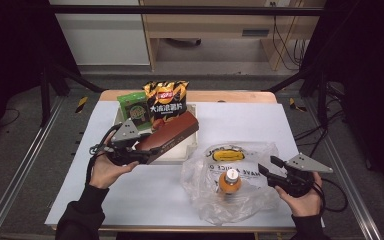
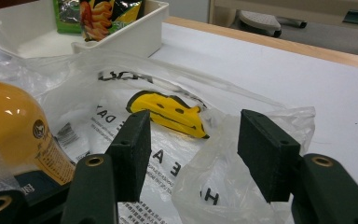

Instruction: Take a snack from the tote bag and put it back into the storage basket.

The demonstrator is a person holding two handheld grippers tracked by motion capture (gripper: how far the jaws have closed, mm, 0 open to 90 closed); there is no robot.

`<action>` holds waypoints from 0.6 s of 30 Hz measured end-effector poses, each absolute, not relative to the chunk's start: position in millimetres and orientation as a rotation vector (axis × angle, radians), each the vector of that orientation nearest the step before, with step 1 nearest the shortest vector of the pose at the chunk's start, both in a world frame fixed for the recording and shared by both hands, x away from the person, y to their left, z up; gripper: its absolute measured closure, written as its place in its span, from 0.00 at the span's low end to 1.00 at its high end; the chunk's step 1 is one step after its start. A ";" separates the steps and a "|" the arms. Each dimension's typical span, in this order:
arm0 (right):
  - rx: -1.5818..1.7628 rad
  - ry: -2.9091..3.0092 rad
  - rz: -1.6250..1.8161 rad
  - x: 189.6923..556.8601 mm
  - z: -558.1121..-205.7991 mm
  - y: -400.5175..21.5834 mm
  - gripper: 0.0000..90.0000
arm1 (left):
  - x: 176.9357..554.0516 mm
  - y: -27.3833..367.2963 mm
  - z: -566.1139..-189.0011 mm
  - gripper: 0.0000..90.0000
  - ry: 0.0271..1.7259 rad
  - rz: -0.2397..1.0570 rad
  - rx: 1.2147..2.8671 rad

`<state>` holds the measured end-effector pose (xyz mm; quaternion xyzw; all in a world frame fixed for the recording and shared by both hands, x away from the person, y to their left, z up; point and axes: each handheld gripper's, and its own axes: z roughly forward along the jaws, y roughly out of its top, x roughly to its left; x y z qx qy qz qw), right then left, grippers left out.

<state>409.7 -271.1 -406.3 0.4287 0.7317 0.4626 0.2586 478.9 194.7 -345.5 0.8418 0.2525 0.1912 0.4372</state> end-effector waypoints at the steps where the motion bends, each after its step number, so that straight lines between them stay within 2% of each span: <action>1: 1.164 1.983 1.252 409.8 -406.4 -271.2 0.49 | 479.7 196.9 -346.6 0.48 0.634 0.477 2.089; 18: 1.176 1.987 1.230 411.7 -411.9 -274.2 0.50 | 493.9 223.6 -369.3 0.48 0.717 0.485 2.112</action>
